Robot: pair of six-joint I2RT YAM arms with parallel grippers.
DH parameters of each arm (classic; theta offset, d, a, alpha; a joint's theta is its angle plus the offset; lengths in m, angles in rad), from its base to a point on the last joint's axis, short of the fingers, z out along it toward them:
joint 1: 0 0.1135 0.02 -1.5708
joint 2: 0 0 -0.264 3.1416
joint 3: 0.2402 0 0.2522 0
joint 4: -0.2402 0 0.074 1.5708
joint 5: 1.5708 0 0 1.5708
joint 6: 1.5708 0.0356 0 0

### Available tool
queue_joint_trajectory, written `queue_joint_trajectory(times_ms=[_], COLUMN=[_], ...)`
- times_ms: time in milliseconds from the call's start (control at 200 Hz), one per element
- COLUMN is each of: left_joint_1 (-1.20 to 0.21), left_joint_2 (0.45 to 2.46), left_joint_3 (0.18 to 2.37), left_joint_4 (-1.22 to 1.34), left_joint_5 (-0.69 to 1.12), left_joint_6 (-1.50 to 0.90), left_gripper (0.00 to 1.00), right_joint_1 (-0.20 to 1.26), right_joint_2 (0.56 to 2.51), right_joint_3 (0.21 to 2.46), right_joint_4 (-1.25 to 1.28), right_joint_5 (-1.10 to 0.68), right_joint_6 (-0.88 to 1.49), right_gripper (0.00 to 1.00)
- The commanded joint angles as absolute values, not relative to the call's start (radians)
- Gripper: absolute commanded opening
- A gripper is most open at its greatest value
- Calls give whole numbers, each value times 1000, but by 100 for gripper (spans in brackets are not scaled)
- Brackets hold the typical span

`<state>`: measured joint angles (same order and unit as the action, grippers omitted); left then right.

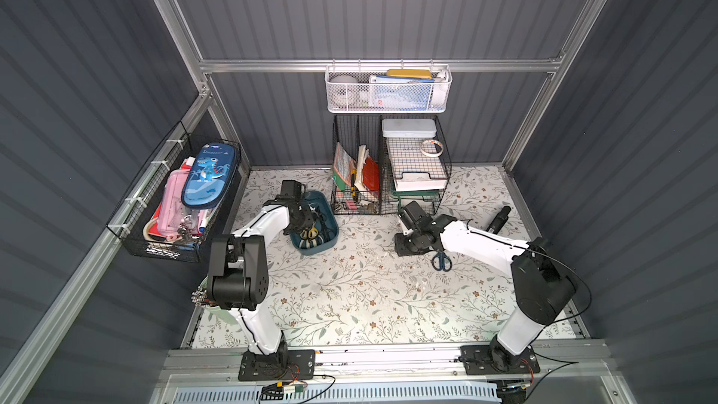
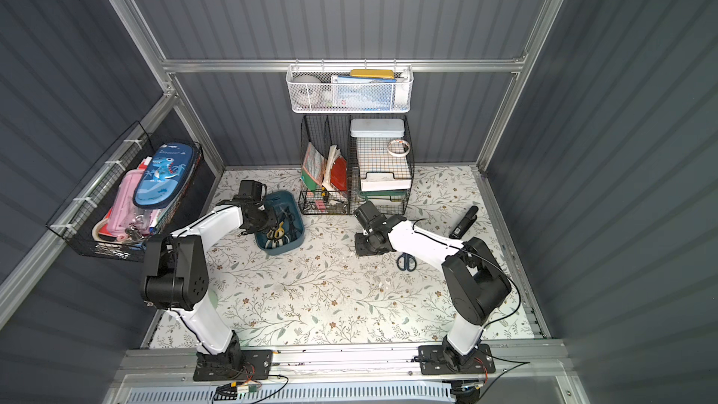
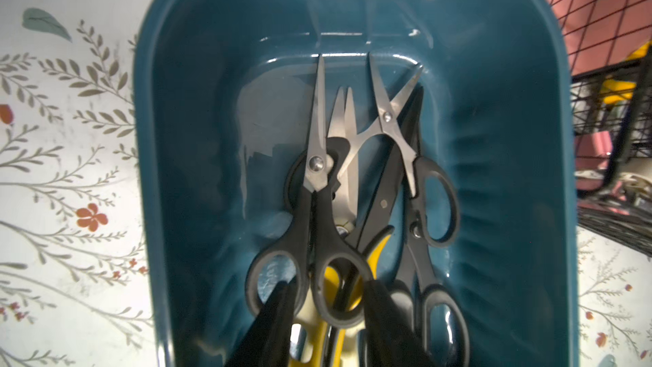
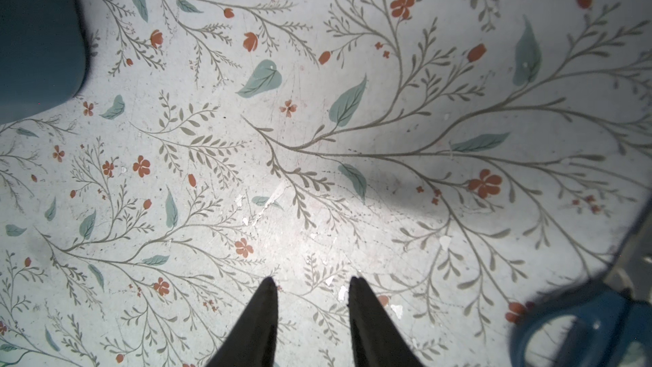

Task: Take the scissors out of the storage box
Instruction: Pick up the scissors from the storage box.

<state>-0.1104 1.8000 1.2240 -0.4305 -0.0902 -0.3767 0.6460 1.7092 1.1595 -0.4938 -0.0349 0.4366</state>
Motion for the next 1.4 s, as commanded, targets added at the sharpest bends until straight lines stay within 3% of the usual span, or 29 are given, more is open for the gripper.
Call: queue_joint_trajectory(times_ms=[0,280,500,620,1061,1261,1396], left_joint_1=[-106,-106,-101,-101,-122,-272,-353], left_joint_2=[1841,1892,1924,1894,1680,1579,1482], left_joint_3=[1215,1194,1197,1207,1222,1184,1060], left_joint_4=[-444,-424,-401,-393,-407,-367,-177], left_joint_5=[-84,-86,-58,-54,-5,30,163], left_joint_6=[-362,-373,-382,-381,-262,-247,-255], left_gripper=[36,29,7,0,0,0,0], right_joint_1=[652,652,652,652,653,642,624], right_joint_2=[1719,1718,1721,1716,1720,1698,1666], right_joint_3=[1179,1183,1193,1200,1275,1347,1352], right_joint_4=[-500,-503,-506,-513,-494,-460,-399], right_joint_5=[-40,-28,-32,-31,-72,-124,-156], right_joint_6=[436,434,431,427,429,458,488], right_gripper=[38,38,38,38,38,41,41])
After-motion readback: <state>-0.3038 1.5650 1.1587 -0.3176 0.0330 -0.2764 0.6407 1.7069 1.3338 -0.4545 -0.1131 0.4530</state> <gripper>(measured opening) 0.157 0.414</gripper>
